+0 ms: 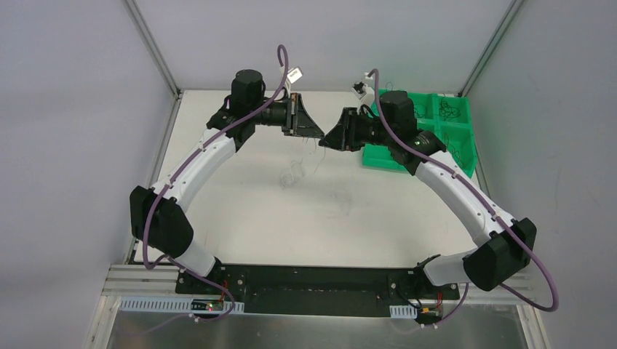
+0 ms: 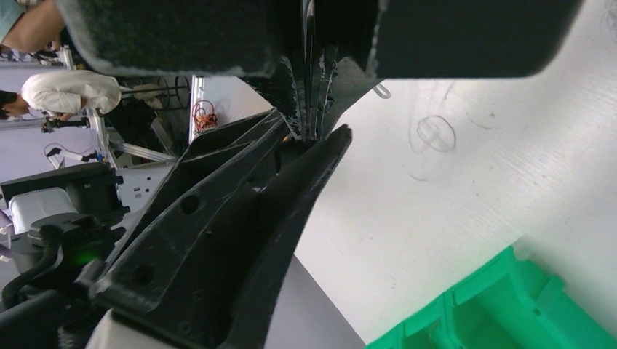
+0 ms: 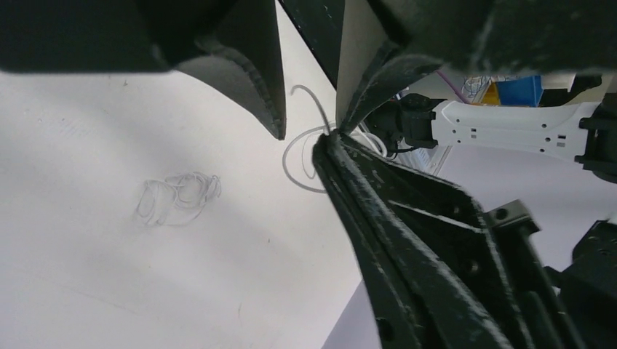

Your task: Untangle the cables

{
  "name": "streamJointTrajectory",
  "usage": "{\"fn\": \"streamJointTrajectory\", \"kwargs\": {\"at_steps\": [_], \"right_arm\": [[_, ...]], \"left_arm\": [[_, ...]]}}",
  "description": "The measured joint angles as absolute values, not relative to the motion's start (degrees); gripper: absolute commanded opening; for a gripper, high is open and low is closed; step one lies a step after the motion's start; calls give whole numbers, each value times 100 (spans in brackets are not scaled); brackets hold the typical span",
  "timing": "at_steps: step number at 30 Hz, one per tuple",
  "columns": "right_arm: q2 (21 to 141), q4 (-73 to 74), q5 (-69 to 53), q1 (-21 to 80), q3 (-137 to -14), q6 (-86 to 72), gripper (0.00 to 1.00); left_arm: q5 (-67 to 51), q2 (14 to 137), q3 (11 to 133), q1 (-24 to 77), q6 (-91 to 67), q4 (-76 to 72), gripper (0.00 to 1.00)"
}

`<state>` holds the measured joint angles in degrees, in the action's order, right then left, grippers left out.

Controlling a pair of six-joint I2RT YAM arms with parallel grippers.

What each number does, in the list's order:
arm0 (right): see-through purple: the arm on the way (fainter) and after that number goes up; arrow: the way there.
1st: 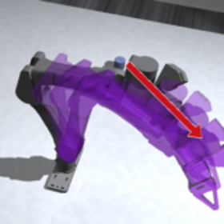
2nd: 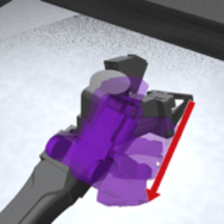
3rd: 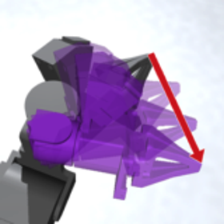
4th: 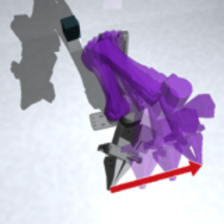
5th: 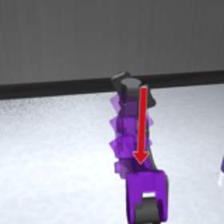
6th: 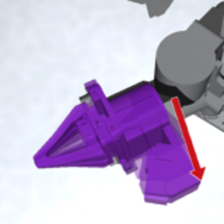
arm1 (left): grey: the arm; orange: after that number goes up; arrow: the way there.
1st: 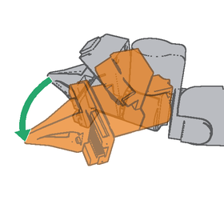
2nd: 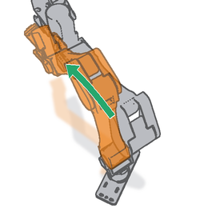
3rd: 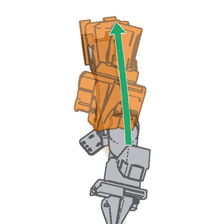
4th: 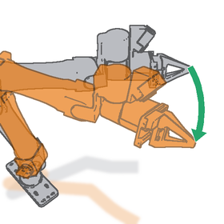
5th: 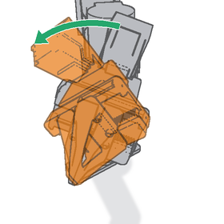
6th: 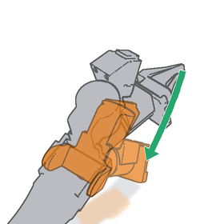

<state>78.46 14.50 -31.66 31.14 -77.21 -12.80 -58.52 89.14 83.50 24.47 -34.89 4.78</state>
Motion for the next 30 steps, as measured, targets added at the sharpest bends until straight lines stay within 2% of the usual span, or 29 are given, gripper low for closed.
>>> {"fn": "streamJointTrajectory", "kwargs": {"at_steps": [2, 5, 8, 9, 10, 11, 12, 14, 16, 19, 21, 30], "right_arm": [[7911, 1428, -3081, 3116, -7662, -1332, 45], [7979, 1358, -3057, 3116, -7640, -1352, 44], [8003, 1297, -3085, 3118, -7638, -1352, 25], [8005, 1278, -3094, 3124, -7634, -1341, 10], [8005, 1258, -3100, 3129, -7616, -1317, 0], [8005, 1260, -3100, 3135, -7603, -1264, 0], [8005, 1247, -3146, 3138, -7583, -1251, 0], [7988, 1253, -3155, 3138, -7572, -1216, 0], [7955, 1308, -3089, 3107, -7588, -1125, 0], [7942, 1579, -3017, 2930, -7863, -985, 0], [7922, 1726, -2971, 2729, -8141, -923, 0], [7787, 1968, -2783, 1509, -9594, -659, 0]], "left_arm": [[-5848, 8919, 8326, 2477, -3597, 314, 0], [-5846, 8927, 8274, 2471, -3736, 108, 0], [-5841, 8965, 8254, 2471, -3844, -32, 0], [-5830, 8982, 8254, 2471, -3863, -80, 0], [-5822, 9000, 8254, 2471, -3894, -113, 0], [-5815, 9008, 8254, 2469, -3922, -126, 0], [-5795, 9013, 8254, 2467, -3931, -128, 7], [-5795, 9048, 8283, 2464, -3903, -71, 36], [-5800, 9083, 8374, 2464, -3728, 82, 57], [-5793, 9083, 8519, 2388, -3476, 366, 78], [-5760, 9061, 8552, 2274, -3321, 456, 97], [-5293, 9021, 8552, 1035, -2703, 893, 99]]}}
